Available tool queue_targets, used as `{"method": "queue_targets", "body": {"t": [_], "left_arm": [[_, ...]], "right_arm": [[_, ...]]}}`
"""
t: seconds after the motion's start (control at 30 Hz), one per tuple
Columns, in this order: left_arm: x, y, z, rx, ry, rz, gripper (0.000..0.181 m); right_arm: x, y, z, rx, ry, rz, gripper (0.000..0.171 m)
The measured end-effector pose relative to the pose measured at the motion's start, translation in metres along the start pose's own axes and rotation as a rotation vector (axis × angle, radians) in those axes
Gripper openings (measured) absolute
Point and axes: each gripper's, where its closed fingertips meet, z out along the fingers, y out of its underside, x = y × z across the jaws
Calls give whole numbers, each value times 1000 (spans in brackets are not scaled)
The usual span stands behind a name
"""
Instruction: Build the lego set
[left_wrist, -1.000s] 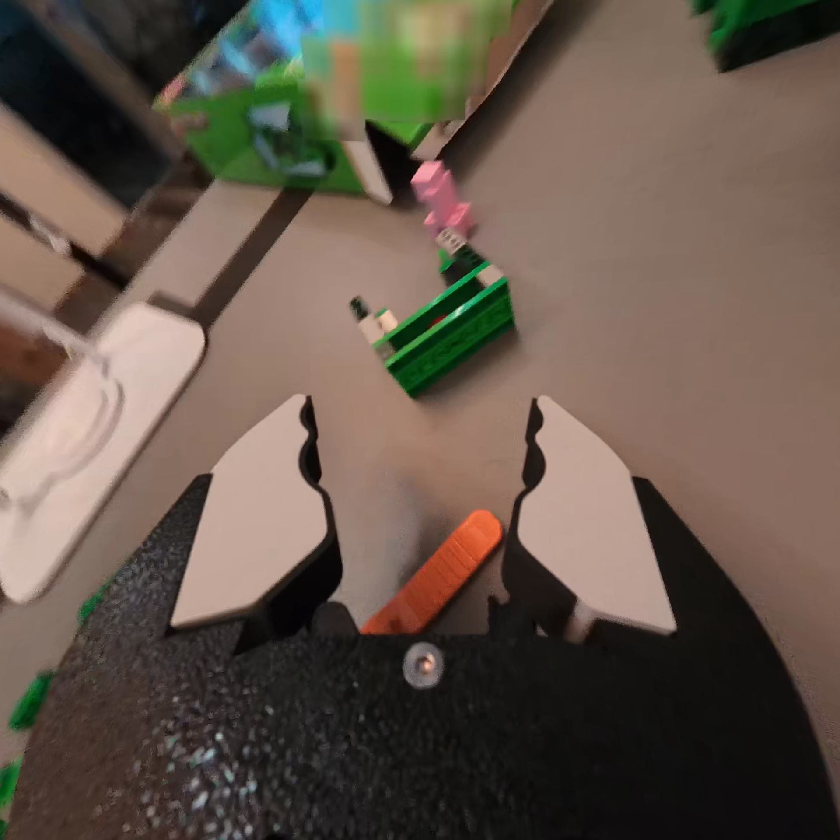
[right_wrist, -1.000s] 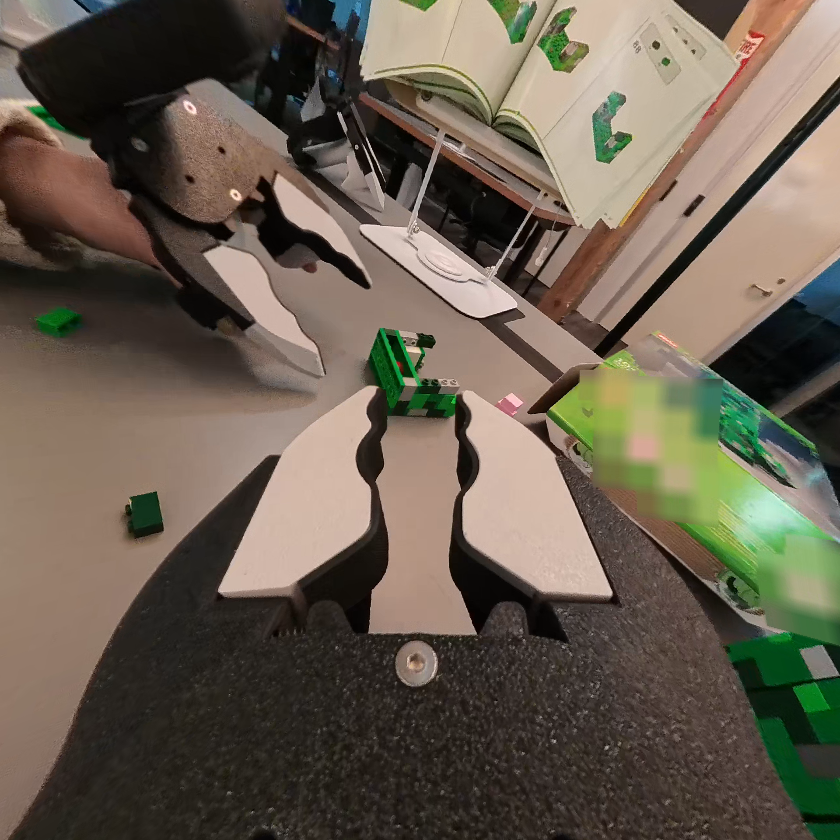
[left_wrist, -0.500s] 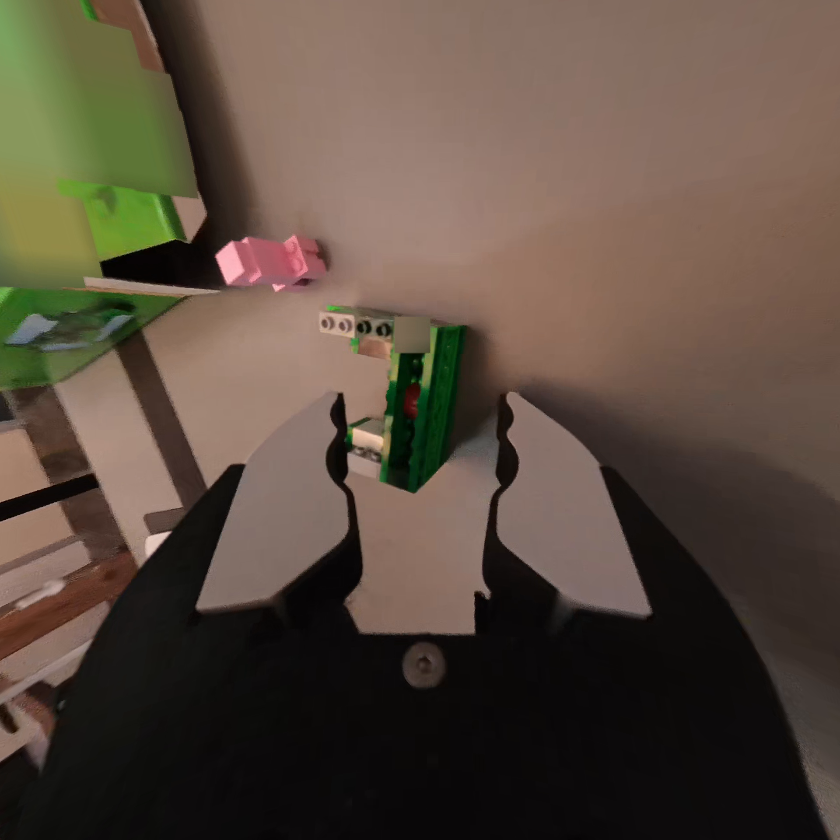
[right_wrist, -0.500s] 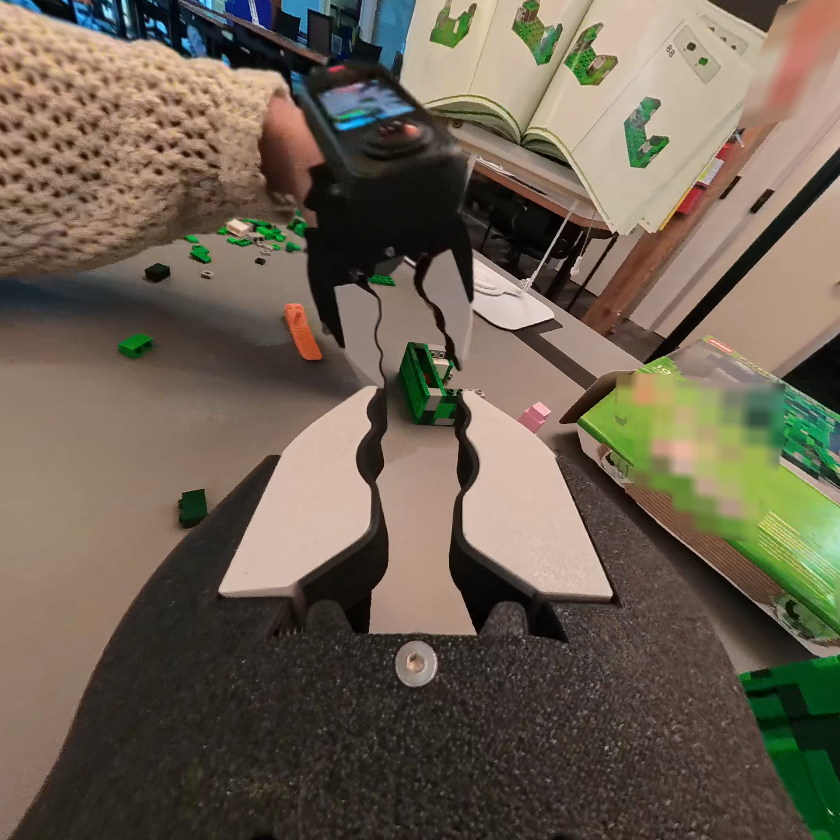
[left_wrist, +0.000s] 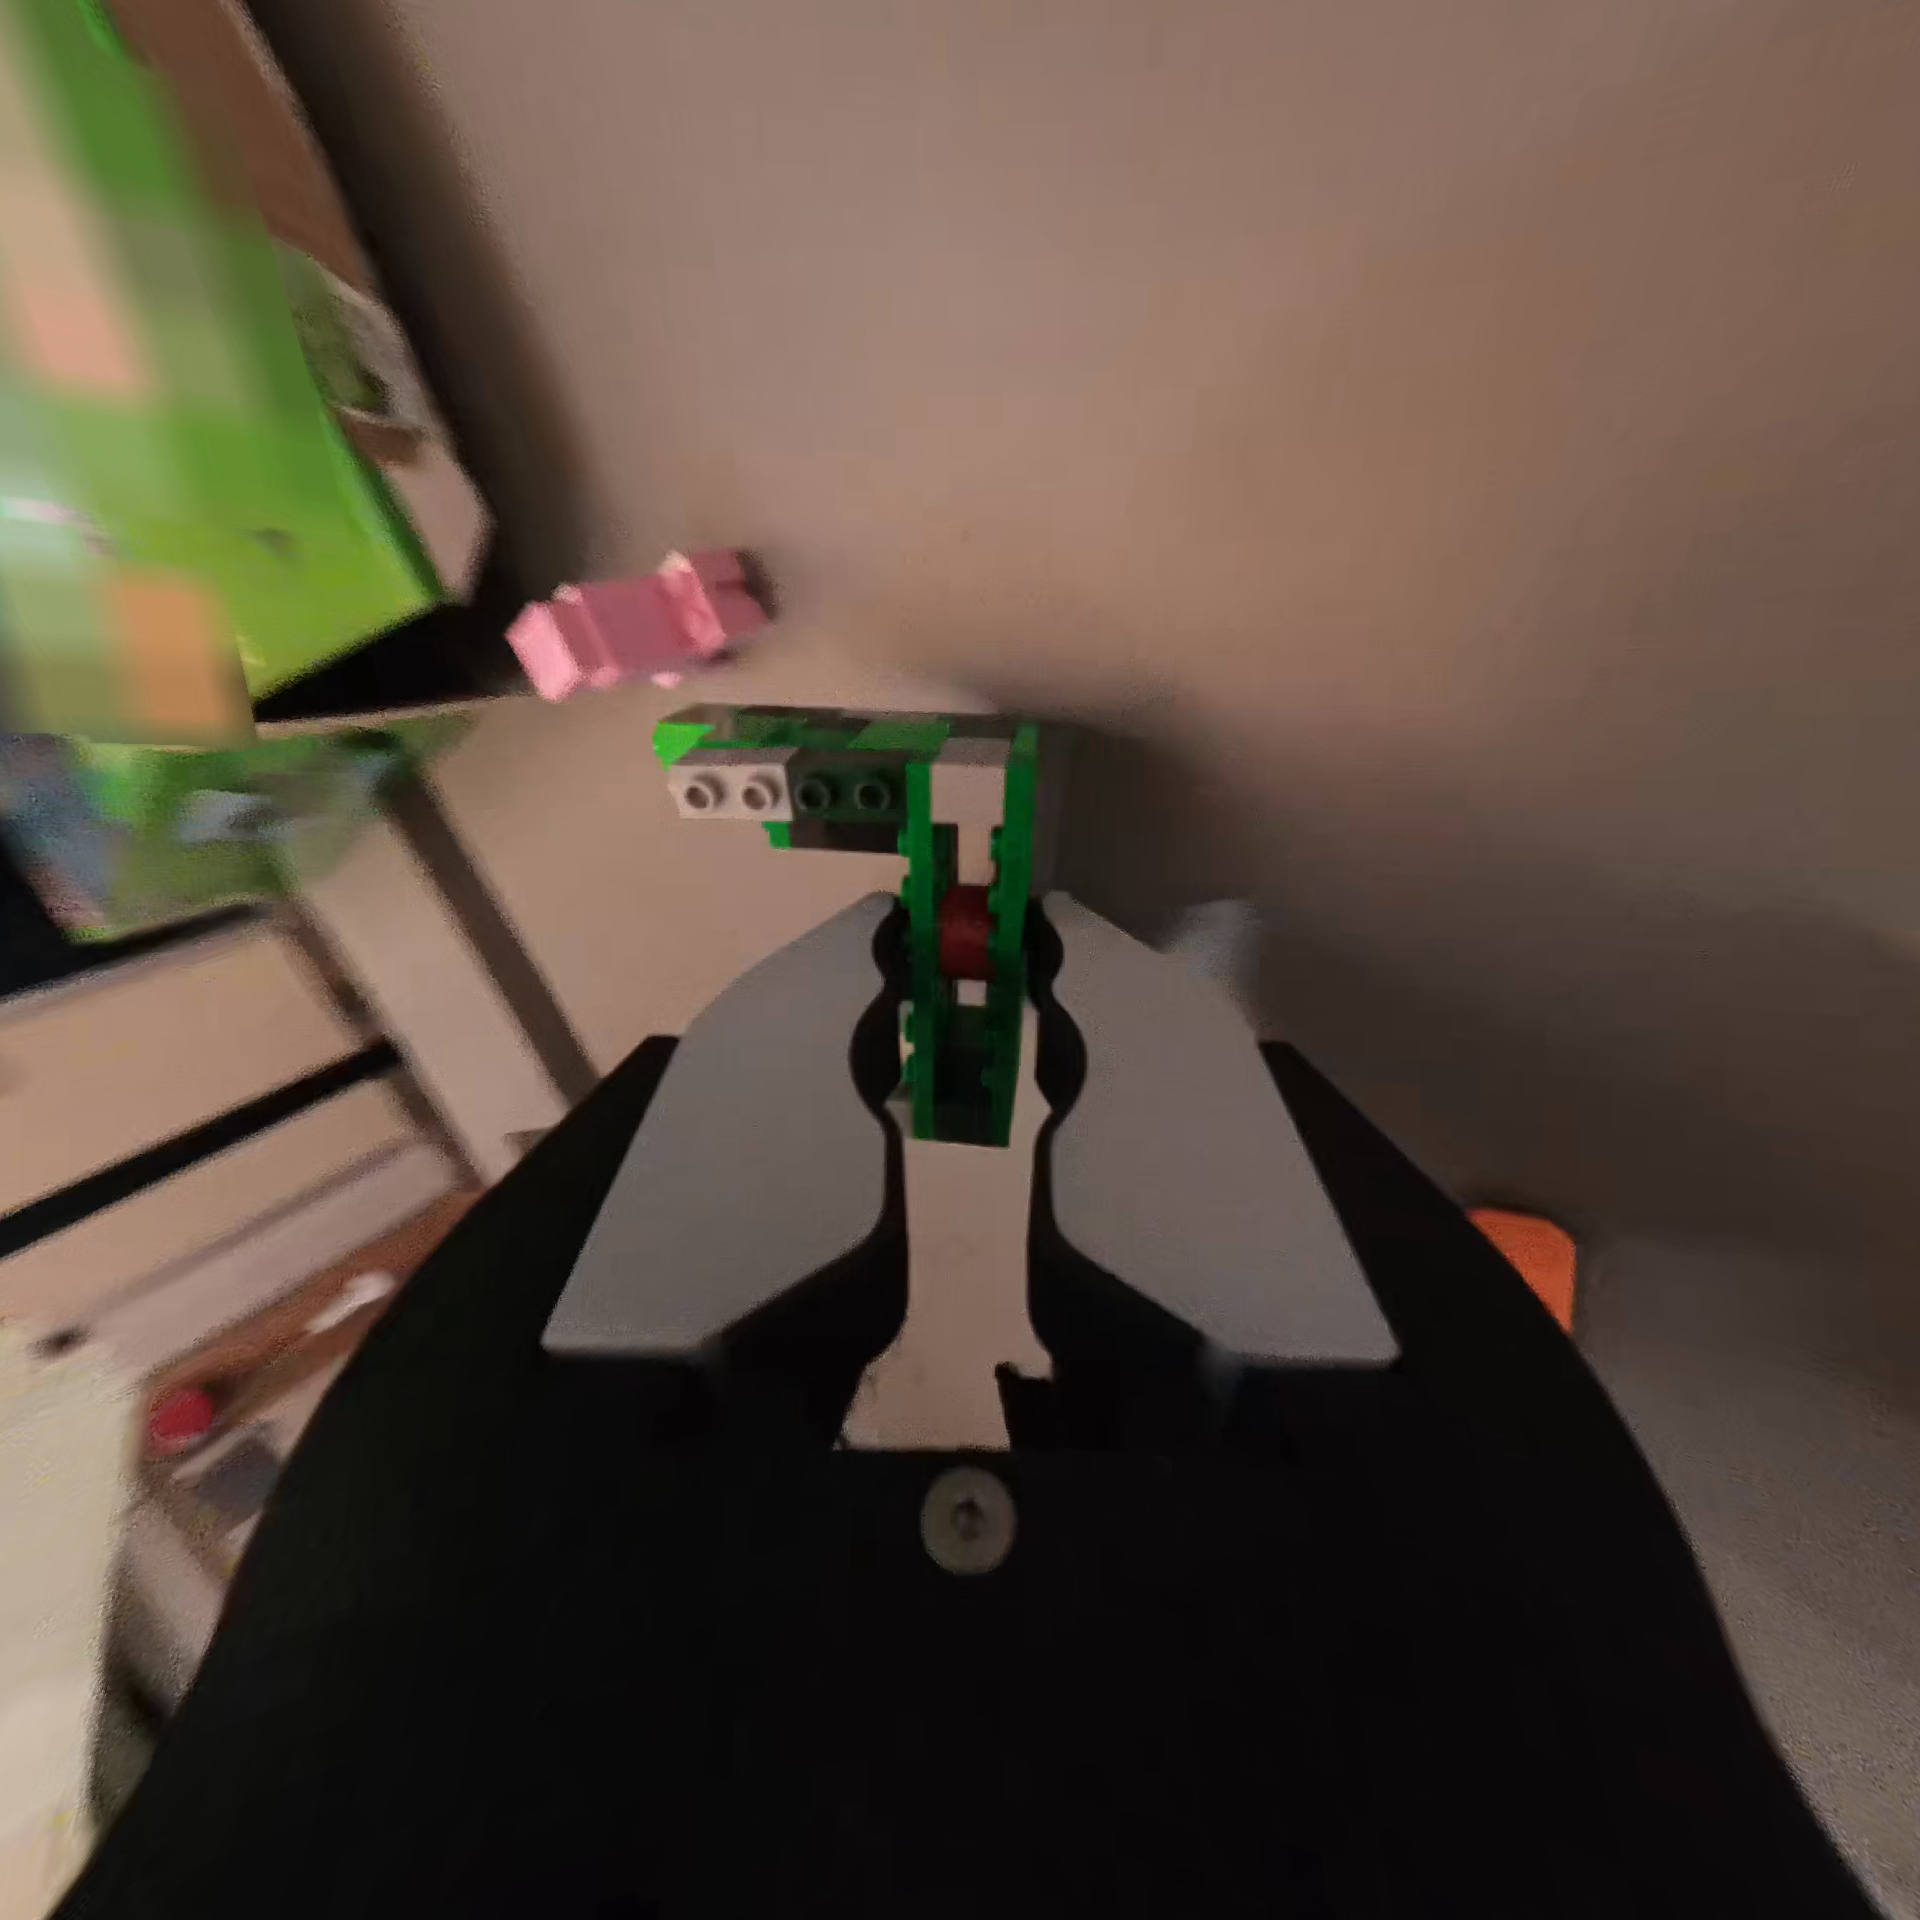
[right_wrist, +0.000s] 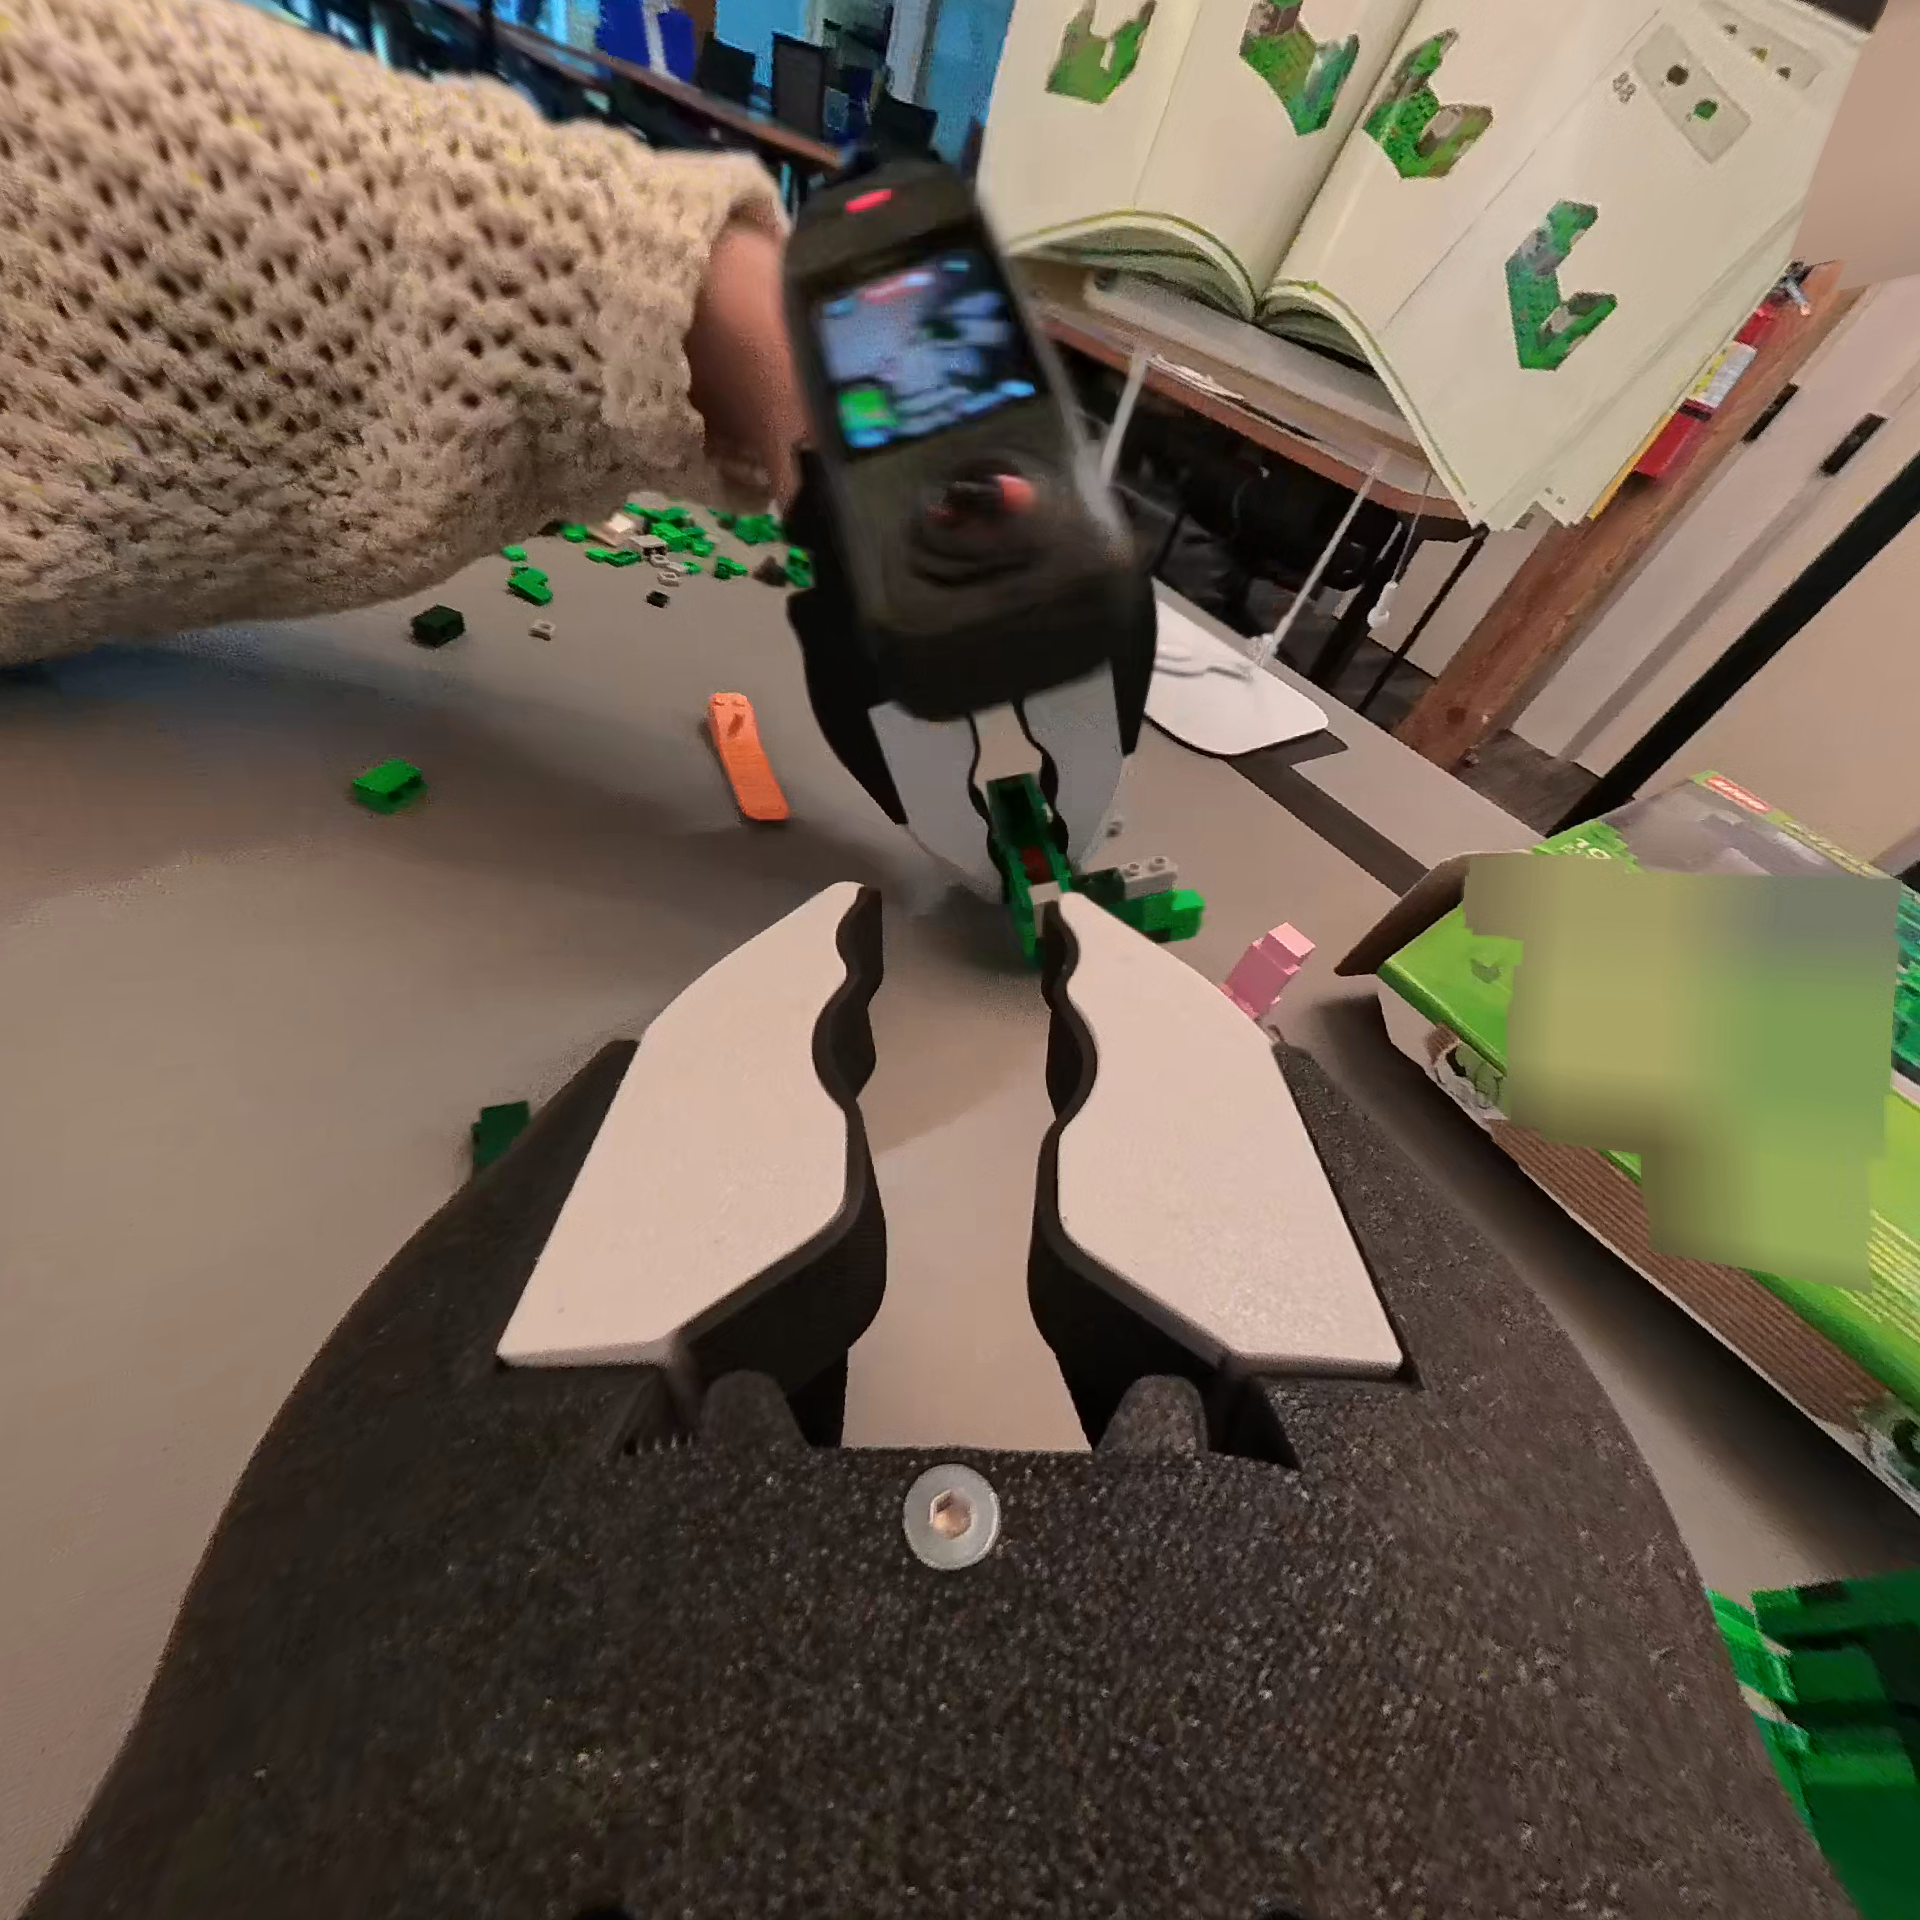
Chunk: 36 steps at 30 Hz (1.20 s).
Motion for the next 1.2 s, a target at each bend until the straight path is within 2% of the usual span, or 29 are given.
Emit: {"method": "queue_targets", "body": {"t": [0.03,0.1,0.2,0.27,0.37,0.53,0.77,0.9,0.97,1.0,1.07,1.2], "left_arm": [[-5,-6,-7,61,-119,21,21],[-5,-20,-29,205,-349,61,20],[9,-27,-64,315,-645,67,20],[27,-27,-81,362,-761,48,20],[56,-32,-97,431,-837,52,20],[79,-40,-108,503,-887,123,20],[86,-40,-104,559,-850,106,20],[88,-44,-108,595,-846,117,20],[92,-45,-109,585,-850,152,20],[93,-46,-109,577,-856,172,20],[97,-48,-109,563,-859,203,20],[101,-48,-107,536,-868,250,20]], "right_arm": [[-2,-2,-1,7,-13,-5,29],[-7,-7,-5,23,-50,-18,30],[-26,-13,-13,31,-172,-31,29],[-50,-6,-18,-46,-313,-48,29],[-74,13,-20,-169,-402,-118,29],[-93,48,-20,-375,-456,-125,29],[-99,53,-17,-428,-330,-242,27],[-102,61,-6,-497,-356,-126,29],[-101,64,-3,-527,-378,-86,23],[-101,66,-3,-548,-391,-71,14],[-101,66,-3,-576,-413,-33,12],[-109,58,-16,-654,-552,157,12]]}}
